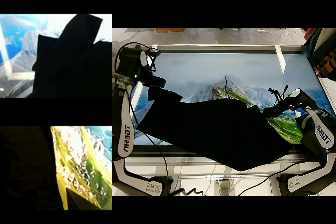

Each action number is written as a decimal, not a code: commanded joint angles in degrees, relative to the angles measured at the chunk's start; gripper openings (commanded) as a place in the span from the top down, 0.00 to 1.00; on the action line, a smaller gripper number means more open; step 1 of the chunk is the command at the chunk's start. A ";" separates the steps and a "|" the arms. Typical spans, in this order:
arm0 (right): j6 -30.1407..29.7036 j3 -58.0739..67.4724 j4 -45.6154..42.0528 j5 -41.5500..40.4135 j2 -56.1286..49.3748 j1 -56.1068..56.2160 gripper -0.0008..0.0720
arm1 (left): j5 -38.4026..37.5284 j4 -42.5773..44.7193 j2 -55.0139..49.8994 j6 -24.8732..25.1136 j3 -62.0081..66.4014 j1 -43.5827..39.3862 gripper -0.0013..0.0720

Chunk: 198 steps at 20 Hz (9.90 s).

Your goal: Fold the clothes and pants, and hang the long-sleeved shirts on hangers.

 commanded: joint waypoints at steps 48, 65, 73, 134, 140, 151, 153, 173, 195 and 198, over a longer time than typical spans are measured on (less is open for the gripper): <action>1.40 13.62 11.56 7.74 -0.46 -24.13 0.96 | 24.92 -2.56 -6.58 -6.78 -15.37 2.67 0.95; 1.11 13.62 11.26 5.25 -0.46 -24.13 0.96 | 36.00 -22.34 -9.40 -38.53 -15.17 16.87 0.03; 1.16 13.62 11.28 3.30 -0.50 -24.13 0.96 | 41.90 -25.33 -14.34 -38.60 -15.17 18.05 0.03; 1.75 13.55 9.97 -4.26 -0.55 -22.01 0.96 | 34.07 -0.37 -1.97 -7.34 -25.88 13.16 0.97; 1.77 13.55 10.08 -6.54 -0.55 -22.01 0.96 | 36.72 -0.39 -7.21 -12.33 -30.77 15.23 0.97; 1.77 13.55 10.10 -8.96 -0.55 -22.01 0.96 | 55.78 -0.42 -6.86 -26.01 -29.51 15.28 0.90; 1.75 13.55 10.10 -8.96 -0.55 -22.01 0.96 | 55.78 -0.50 -6.80 -26.03 -29.51 14.91 0.15; 22.73 16.70 -6.54 7.15 12.02 -26.51 0.30 | 34.18 3.02 24.90 -5.11 -29.33 19.23 0.97; 14.95 -36.26 7.28 -14.36 36.20 -44.02 0.36 | 16.24 -32.89 24.33 23.30 -42.38 35.67 0.31; 11.91 -36.26 14.08 -14.58 30.71 -43.47 0.38 | 10.91 -33.51 22.01 21.40 -42.91 36.06 0.31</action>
